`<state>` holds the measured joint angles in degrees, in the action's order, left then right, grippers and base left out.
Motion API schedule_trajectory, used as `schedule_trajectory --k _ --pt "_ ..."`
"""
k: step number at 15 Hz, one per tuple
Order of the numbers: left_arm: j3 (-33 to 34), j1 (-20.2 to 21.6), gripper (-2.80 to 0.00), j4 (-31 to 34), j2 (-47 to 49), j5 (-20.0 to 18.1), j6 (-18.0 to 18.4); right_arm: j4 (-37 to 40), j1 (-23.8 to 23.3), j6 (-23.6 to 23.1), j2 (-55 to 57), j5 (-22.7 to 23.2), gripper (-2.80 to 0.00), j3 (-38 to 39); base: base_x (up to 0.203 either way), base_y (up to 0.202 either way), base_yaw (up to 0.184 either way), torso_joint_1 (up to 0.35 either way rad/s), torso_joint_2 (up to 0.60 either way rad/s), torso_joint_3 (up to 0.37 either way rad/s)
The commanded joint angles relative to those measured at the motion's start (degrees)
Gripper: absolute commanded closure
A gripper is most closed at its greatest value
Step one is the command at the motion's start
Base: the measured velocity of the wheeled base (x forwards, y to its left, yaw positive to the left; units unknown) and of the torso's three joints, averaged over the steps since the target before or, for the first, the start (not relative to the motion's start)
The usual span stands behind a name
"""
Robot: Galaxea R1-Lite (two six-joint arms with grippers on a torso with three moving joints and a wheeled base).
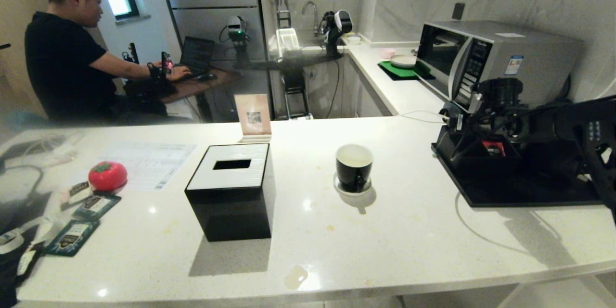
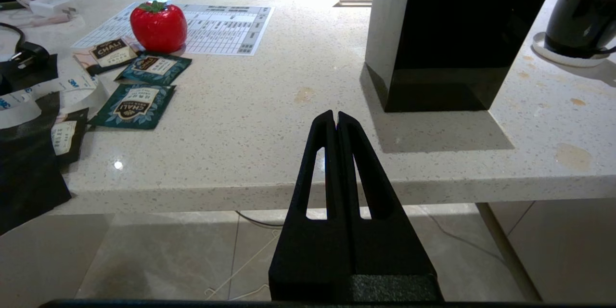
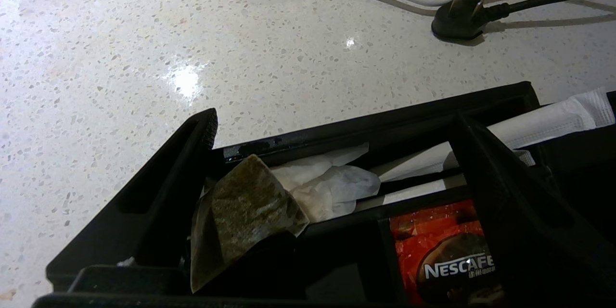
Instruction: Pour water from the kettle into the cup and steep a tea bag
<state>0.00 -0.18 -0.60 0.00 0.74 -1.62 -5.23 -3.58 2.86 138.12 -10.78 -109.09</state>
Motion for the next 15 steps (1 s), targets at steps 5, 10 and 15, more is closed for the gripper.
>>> schedule_trajectory --k 5,10,15 --pt "0.0 0.0 0.0 0.0 0.1 0.1 0.0 -0.2 0.3 0.2 -1.1 0.0 -2.8 2.2 0.0 0.0 0.0 0.0 0.0 0.0" --pt "0.0 0.0 0.0 0.0 0.1 0.1 0.0 -0.3 0.8 0.3 -0.9 0.0 -2.8 2.2 0.0 0.0 0.0 0.0 0.0 0.0" --pt "0.0 0.0 0.0 0.0 0.1 0.1 0.0 -0.3 0.8 0.3 -1.4 0.0 -2.8 2.0 0.0 0.0 0.0 0.0 0.0 0.0"
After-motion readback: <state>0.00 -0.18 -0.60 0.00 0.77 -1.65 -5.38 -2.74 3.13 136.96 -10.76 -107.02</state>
